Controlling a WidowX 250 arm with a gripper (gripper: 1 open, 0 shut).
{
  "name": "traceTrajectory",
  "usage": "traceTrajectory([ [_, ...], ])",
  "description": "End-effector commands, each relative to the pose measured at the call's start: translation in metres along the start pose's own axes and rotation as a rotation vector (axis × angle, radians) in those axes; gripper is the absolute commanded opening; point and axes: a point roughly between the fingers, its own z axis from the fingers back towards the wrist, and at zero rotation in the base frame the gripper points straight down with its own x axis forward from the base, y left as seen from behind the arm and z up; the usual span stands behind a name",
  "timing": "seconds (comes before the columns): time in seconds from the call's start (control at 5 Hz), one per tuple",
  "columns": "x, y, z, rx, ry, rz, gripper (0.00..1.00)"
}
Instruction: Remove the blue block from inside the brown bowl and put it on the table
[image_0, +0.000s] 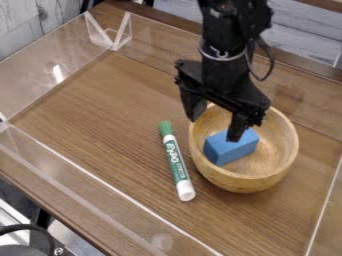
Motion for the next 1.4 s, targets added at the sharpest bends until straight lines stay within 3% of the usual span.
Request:
traceTrajectory([
  [0.0,0.007,-0.005,-0.003,-0.015,-0.036,-0.008,1.0],
  [0.6,0.012,-0.01,-0.029,-0.042,-0.026,-0.021,1.0],
  [1.2,0.019,-0.005,-0.032,-0.05,-0.01,-0.041,1.0],
])
